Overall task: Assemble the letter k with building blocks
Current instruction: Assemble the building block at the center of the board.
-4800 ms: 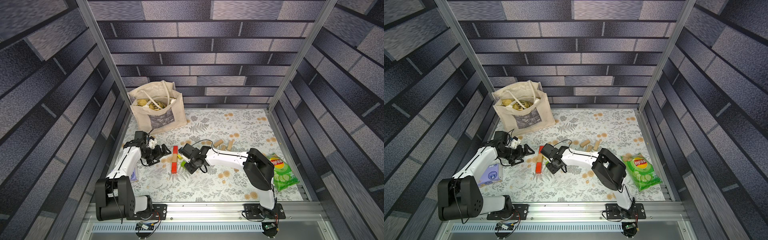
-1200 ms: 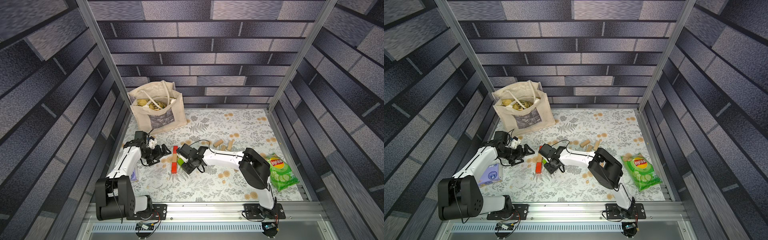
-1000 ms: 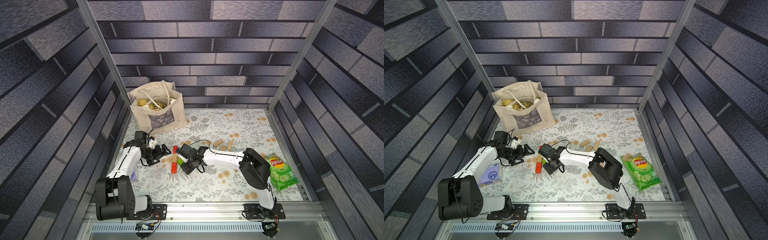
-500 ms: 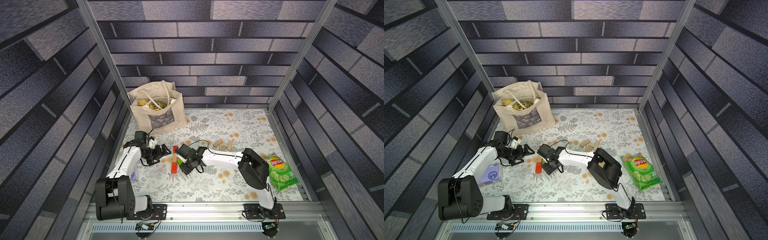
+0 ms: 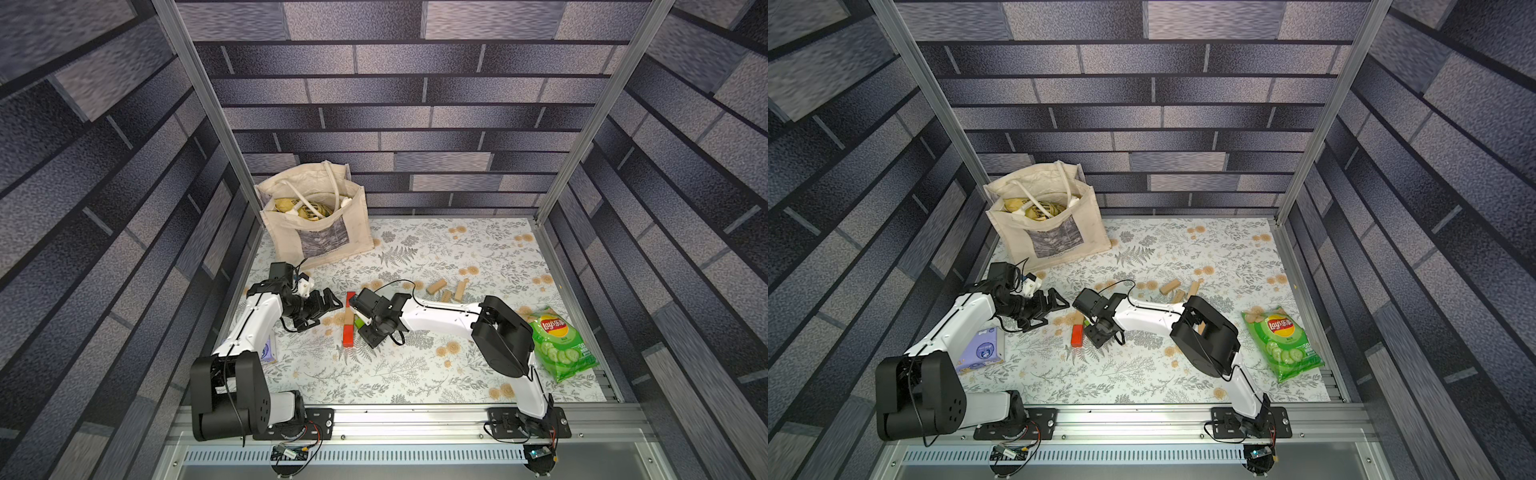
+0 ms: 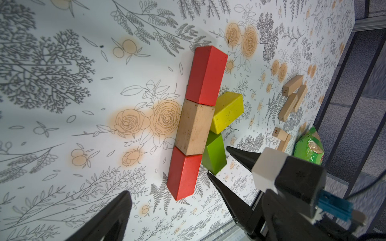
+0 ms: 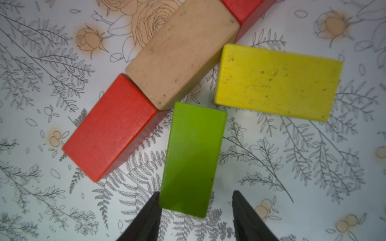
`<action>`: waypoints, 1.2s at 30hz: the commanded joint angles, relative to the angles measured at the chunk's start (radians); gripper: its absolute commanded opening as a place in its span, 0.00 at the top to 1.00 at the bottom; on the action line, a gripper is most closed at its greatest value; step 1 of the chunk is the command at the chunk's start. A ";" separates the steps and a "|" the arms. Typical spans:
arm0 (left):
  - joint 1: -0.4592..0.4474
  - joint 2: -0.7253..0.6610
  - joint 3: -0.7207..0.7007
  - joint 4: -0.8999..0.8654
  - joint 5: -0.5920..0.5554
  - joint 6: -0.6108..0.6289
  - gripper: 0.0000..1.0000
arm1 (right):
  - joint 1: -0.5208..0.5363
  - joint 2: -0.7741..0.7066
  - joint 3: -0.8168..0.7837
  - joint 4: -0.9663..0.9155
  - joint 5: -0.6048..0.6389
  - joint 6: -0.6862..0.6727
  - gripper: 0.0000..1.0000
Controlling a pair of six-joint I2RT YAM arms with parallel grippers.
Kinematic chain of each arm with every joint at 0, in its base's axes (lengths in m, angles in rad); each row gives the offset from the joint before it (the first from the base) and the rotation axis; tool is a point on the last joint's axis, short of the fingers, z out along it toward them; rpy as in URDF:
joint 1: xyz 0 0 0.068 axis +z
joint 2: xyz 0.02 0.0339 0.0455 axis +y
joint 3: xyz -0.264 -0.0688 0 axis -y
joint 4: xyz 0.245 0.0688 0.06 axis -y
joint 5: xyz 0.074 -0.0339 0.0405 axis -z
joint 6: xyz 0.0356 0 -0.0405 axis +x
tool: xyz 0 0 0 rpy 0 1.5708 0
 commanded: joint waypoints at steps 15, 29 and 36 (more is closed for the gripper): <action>0.008 0.007 0.010 -0.015 0.024 0.024 0.00 | 0.011 -0.008 -0.011 -0.032 0.054 0.001 0.44; 0.008 -0.007 0.010 -0.013 0.023 0.024 0.00 | 0.012 -0.028 -0.023 -0.003 0.037 0.011 0.44; 0.008 -0.003 0.010 -0.012 0.034 0.026 0.00 | 0.012 -0.153 -0.115 0.077 0.029 0.053 0.41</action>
